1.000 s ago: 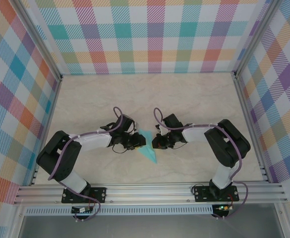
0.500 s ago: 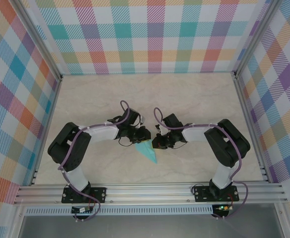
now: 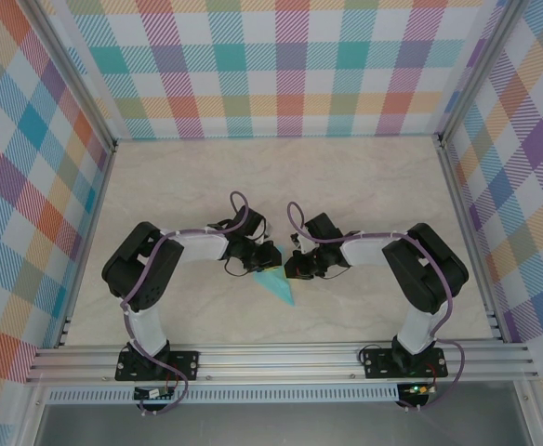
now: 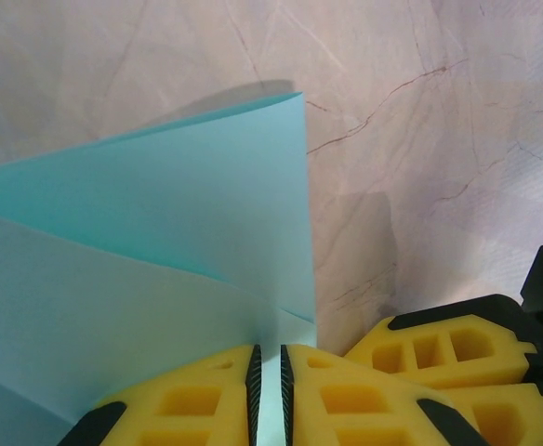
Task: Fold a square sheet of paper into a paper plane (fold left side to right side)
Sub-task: Fourth fold the wing at the center of the table.
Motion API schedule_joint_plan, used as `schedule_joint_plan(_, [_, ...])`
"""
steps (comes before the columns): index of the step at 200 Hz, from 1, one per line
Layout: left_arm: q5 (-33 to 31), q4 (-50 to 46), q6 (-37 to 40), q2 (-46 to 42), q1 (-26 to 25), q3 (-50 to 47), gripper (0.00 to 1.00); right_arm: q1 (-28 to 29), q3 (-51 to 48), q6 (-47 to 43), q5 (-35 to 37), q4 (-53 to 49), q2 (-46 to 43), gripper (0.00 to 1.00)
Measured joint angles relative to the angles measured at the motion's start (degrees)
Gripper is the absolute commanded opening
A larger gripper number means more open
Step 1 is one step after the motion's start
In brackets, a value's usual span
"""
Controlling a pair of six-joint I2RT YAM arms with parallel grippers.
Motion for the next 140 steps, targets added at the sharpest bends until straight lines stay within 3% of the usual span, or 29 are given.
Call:
schedule_joint_plan(45, [0.5, 2.3, 0.0, -0.1, 0.2, -1.6, 0.16, 0.3, 0.5, 0.0, 1.3, -1.0, -0.8, 0.19])
schedule_joint_plan(81, [0.7, 5.6, -0.1, -0.9, 0.2, -3.7, 0.16, 0.5, 0.6, -0.2, 5.1, -5.3, -6.5, 0.29])
schedule_joint_plan(108, [0.7, 7.2, -0.2, -1.3, 0.2, -4.7, 0.16, 0.5, 0.6, -0.3, 5.2, -6.6, -12.0, 0.27])
schedule_joint_plan(140, [0.7, 7.9, -0.3, -1.4, 0.2, -5.1, 0.16, 1.4, -2.1, 1.0, 0.3, -3.5, -13.3, 0.24])
